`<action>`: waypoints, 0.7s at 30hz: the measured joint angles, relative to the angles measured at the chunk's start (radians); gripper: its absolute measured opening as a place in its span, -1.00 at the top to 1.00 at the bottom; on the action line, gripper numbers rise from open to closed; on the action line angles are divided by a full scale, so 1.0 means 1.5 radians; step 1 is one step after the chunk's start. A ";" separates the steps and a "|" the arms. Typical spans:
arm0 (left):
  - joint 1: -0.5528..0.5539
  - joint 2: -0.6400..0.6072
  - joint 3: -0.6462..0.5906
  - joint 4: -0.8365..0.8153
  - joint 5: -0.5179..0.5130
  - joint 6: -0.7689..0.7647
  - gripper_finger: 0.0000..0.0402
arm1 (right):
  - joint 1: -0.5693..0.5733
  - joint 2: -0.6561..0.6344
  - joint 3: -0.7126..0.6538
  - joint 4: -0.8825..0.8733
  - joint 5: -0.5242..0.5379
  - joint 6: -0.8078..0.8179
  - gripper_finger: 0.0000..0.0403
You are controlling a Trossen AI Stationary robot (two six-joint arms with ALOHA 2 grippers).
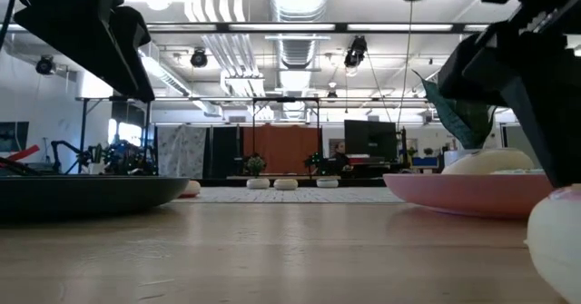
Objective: Pick & Place donuts
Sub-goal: Put the large pink donut on the pink plate
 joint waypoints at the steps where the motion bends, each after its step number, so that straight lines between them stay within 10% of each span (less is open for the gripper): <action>1: 0.000 0.000 0.000 0.000 -0.005 0.002 0.06 | 0.000 0.000 -0.002 0.019 -0.002 0.001 -0.09; 14: 0.000 0.000 -0.001 0.000 -0.007 0.012 0.06 | -0.003 0.048 -0.007 0.071 -0.032 0.018 -0.07; 21: 0.000 0.000 -0.001 0.000 -0.006 0.010 0.06 | -0.009 0.038 -0.008 0.051 -0.031 0.041 0.40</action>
